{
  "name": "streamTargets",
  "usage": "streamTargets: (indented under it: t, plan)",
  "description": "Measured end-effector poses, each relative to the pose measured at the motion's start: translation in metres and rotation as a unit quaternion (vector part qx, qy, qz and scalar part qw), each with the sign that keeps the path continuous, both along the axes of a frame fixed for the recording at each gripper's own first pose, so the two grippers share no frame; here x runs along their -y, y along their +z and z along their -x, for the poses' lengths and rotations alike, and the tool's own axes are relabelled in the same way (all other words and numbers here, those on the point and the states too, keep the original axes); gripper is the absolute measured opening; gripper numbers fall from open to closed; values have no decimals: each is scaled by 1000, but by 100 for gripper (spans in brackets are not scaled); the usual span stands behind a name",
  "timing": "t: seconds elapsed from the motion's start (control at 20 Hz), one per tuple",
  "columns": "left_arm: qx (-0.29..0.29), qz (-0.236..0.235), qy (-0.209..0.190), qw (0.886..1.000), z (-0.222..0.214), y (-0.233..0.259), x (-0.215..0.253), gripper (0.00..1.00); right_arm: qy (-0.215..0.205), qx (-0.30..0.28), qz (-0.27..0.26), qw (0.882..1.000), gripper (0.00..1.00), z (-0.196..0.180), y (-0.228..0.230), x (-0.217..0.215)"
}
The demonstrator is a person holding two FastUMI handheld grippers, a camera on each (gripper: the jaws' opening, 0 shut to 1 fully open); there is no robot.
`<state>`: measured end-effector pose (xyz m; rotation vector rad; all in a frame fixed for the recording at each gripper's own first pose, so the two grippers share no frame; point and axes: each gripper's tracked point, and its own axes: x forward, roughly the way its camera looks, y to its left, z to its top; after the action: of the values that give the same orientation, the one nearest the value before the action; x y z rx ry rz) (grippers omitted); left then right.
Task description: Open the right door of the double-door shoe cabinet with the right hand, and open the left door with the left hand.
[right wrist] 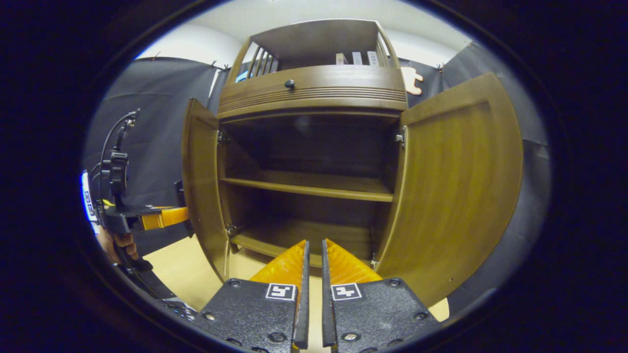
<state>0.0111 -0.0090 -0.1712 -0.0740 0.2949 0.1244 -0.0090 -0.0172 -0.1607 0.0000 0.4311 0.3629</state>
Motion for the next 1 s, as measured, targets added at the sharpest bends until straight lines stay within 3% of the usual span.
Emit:
streamTargets:
  t: [0.2,0.4,0.45,0.5,0.55,0.6,0.65,0.8,0.9,1.0]
  plan:
    - [1,-24,38,999,15,5,-34,10,4,-6,2,1000,15,-1,-4,-11]
    - [5,-14,69,997,21,11,-68,7,7,-24,8,1000,38,-3,-15,-20]
    - [5,-15,76,997,23,11,-77,6,6,-21,6,1000,39,-3,-13,-23]
    - [3,-15,78,997,27,11,-85,19,5,-19,6,1000,48,-4,-11,-25]
    - [2,-15,76,997,30,12,-90,4,5,-17,7,1000,56,-5,-12,-27]
    - [1,-20,74,997,32,12,-96,4,5,-16,7,1000,51,-5,-11,-29]
    - [-1,-29,73,997,36,12,-102,5,5,-16,9,1000,56,-7,-12,-33]
    - [-5,-54,87,995,56,17,-125,4,-4,-13,10,1000,57,-12,-10,-38]
    - [-9,-74,109,991,72,20,-142,4,-12,-9,9,1000,66,-15,-7,-40]
    - [-4,-92,117,989,82,28,-148,4,-20,-7,11,1000,63,-20,-6,-41]
